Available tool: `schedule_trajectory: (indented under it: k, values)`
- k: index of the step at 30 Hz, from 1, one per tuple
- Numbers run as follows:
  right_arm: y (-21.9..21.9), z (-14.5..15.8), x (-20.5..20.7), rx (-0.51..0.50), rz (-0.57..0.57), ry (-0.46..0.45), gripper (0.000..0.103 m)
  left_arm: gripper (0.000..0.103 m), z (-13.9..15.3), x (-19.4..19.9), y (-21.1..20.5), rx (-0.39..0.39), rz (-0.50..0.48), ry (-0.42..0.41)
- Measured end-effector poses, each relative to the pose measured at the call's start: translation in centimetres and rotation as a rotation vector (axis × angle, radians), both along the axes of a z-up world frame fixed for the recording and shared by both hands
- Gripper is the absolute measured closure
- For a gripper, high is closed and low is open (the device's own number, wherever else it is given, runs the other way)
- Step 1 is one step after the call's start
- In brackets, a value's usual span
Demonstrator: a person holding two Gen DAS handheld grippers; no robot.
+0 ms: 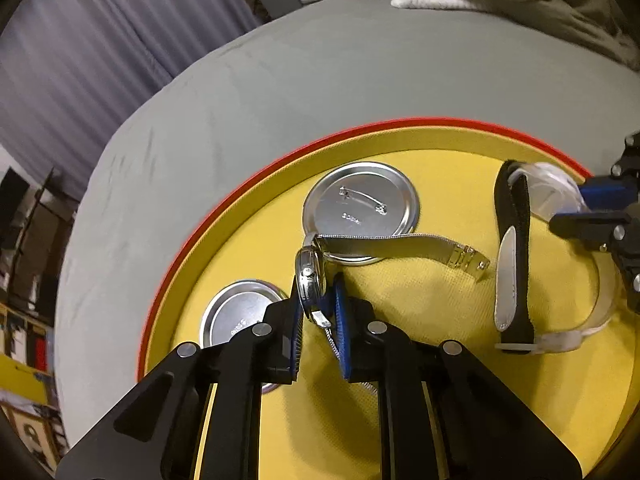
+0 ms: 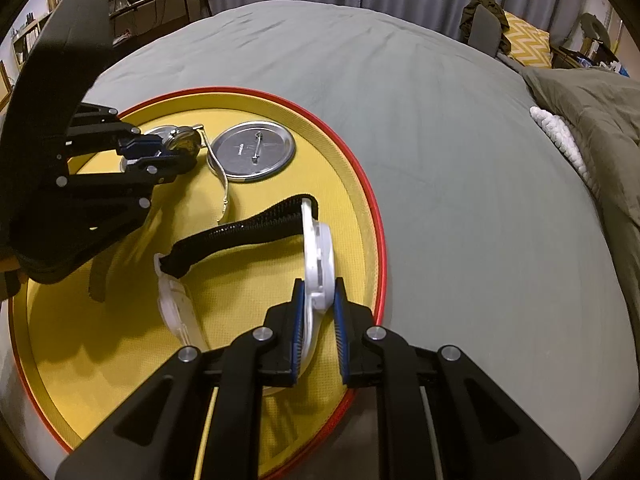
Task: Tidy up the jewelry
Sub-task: 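Lower both items onto the yellow felt and open both tools, then raise both open tools from the tray and move toward the lanyards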
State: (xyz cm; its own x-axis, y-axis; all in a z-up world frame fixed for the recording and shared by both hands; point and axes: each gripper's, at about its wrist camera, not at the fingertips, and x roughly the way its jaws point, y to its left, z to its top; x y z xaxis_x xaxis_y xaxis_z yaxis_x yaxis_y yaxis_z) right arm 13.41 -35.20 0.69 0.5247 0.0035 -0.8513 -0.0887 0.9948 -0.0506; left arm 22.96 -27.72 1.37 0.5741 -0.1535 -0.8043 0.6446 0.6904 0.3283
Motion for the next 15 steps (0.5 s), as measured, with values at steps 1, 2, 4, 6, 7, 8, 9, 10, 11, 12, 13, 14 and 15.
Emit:
schedule_trajectory:
  k: [1,2,4,6,7,8,9,10,11,12,13,14,15]
  values:
    - [-0.03,-0.01,0.04,0.000,-0.001,-0.001,0.089,0.089,-0.02,0.12,0.03,-0.002,0.000,0.005]
    - [-0.03,-0.03,0.06,0.001,-0.002,-0.002,0.089,0.089,-0.03,0.24,-0.01,0.001,-0.001,0.007]
    - [-0.10,-0.09,0.09,0.005,-0.005,-0.005,0.089,0.089,-0.09,0.33,-0.16,0.010,-0.001,0.006]
    - [-0.19,-0.12,0.09,0.007,-0.010,-0.008,0.089,0.089,-0.08,0.33,-0.20,0.017,0.001,0.001]
    - [-0.17,-0.15,0.08,0.005,-0.013,-0.009,0.089,0.088,-0.06,0.39,-0.20,0.018,0.007,-0.001]
    - [-0.15,-0.17,0.05,0.002,-0.014,-0.011,0.089,0.085,-0.07,0.40,-0.14,0.018,0.007,-0.006]
    - [-0.12,-0.18,0.05,-0.002,-0.016,-0.013,0.089,0.082,-0.09,0.42,-0.03,0.018,0.005,-0.012]
    - [-0.14,-0.18,0.06,-0.003,-0.018,-0.013,0.090,0.080,-0.05,0.42,0.11,0.015,0.007,-0.015]
    - [-0.22,-0.17,0.09,0.000,-0.020,-0.013,0.089,0.073,-0.03,0.19,0.13,0.008,0.010,-0.013]
    - [-0.29,-0.17,0.02,0.004,-0.021,-0.013,0.089,0.056,0.13,0.32,0.37,-0.007,0.013,-0.009]
    - [-0.33,-0.16,-0.01,0.007,-0.022,-0.014,0.089,0.043,0.20,0.41,0.58,-0.026,0.010,-0.001]
    - [-0.34,-0.15,-0.01,0.007,-0.023,-0.015,0.089,0.028,0.38,0.39,0.64,-0.046,0.005,0.005]
    - [-0.33,-0.15,-0.01,0.007,-0.023,-0.016,0.089,0.026,0.65,0.34,0.71,-0.064,-0.001,-0.004]
